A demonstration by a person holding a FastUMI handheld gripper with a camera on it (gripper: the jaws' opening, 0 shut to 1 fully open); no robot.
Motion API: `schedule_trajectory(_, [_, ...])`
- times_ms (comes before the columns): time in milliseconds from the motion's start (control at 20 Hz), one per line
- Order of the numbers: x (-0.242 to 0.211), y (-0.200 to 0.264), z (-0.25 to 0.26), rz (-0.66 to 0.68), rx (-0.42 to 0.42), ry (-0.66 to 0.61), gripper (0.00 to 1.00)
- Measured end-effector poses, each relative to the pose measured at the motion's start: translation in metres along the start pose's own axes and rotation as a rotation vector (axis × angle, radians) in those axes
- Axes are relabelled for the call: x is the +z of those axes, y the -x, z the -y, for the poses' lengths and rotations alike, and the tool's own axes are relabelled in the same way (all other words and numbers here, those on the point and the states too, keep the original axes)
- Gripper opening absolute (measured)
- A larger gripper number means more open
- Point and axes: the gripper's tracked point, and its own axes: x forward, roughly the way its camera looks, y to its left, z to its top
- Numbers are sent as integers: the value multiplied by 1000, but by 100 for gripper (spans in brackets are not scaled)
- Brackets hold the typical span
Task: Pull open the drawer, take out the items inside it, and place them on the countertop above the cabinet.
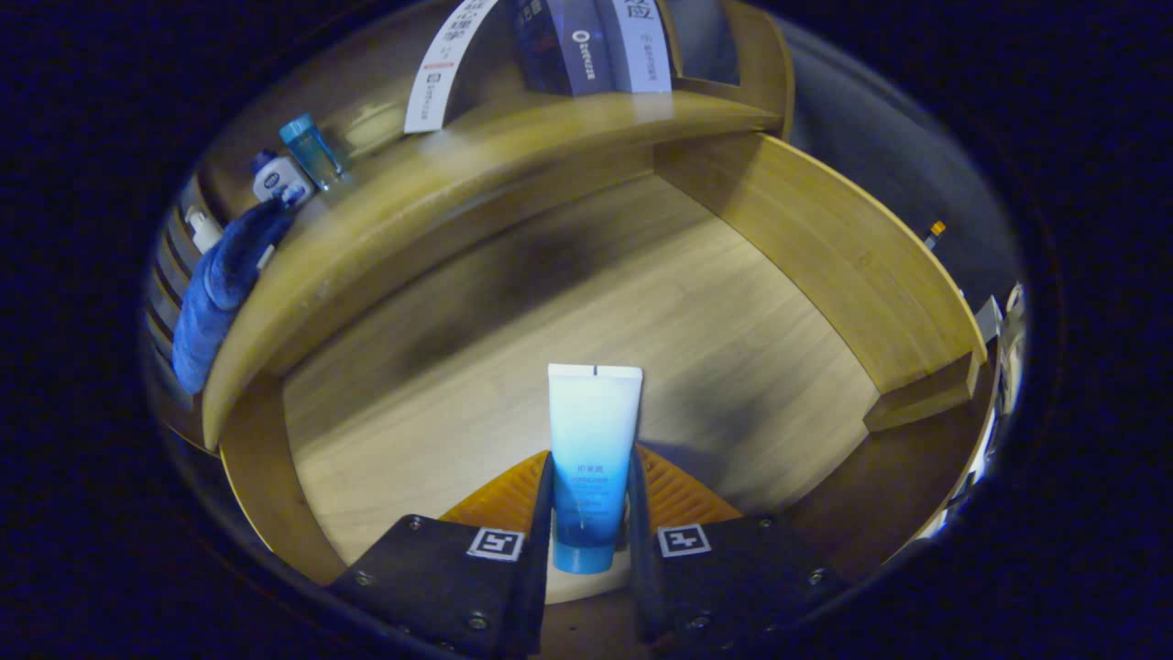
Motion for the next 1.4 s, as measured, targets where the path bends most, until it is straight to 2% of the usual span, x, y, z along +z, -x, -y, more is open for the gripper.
schedule_trajectory(250, [48, 23, -18, 333, 162, -27, 38])
schedule_trajectory(350, [57, 30, -23, 407, 221, -32, 38])
schedule_trajectory(600, [83, 67, -32, 583, 275, -23, 38])
schedule_trajectory(750, [101, 106, -44, 698, 298, -4, 38])
schedule_trajectory(850, [108, 123, -49, 714, 261, 64, 38])
schedule_trajectory(1000, [127, 140, -73, 735, 264, 130, 38])
schedule_trajectory(1400, [163, 120, -126, 691, 293, 278, 38])
